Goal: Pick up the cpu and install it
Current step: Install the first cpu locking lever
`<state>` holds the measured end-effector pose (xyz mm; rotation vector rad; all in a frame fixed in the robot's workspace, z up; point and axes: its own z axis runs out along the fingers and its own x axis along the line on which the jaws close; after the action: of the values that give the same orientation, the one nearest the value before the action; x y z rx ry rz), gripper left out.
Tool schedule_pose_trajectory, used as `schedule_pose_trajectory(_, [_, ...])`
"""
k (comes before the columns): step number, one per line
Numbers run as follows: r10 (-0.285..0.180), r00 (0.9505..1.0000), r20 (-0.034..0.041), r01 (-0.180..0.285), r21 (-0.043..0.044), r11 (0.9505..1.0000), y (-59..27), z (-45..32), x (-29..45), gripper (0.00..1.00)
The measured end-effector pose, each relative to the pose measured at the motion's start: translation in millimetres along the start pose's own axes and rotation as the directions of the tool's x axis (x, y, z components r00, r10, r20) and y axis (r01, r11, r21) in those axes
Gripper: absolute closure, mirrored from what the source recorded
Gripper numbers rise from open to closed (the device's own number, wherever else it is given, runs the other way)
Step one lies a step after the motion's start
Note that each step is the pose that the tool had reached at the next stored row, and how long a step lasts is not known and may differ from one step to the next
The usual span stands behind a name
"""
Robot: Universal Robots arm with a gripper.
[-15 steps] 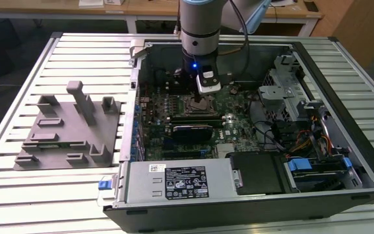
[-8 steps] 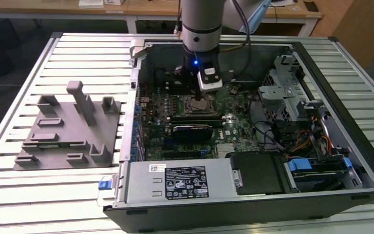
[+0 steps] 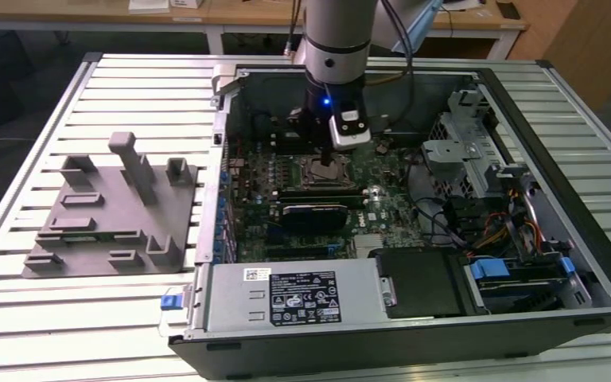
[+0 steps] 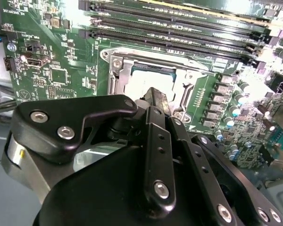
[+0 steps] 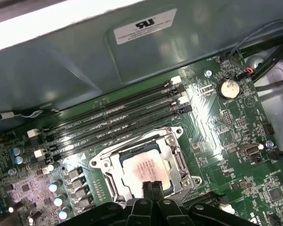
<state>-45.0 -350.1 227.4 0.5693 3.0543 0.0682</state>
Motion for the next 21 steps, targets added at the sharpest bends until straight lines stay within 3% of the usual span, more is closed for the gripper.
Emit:
schedule_pose_trajectory(7, [-0.098,0.9952,-0.0049,0.098,-0.0025,0.9952,0.2,0.1,-0.3,0.89])
schedule_pose_trajectory(13, [-0.125,0.9920,-0.0108,0.125,-0.0021,0.9921,2.5,0.9,-6.6,0.89])
schedule_pose_trajectory(17, [-0.185,0.9827,-0.0136,0.185,-0.0041,0.9828,2.6,1.0,-6.6,0.89])
schedule_pose_trajectory(21, [-0.213,0.9769,-0.0150,0.213,-0.0050,0.9770,2.6,0.9,-6.6,0.89])
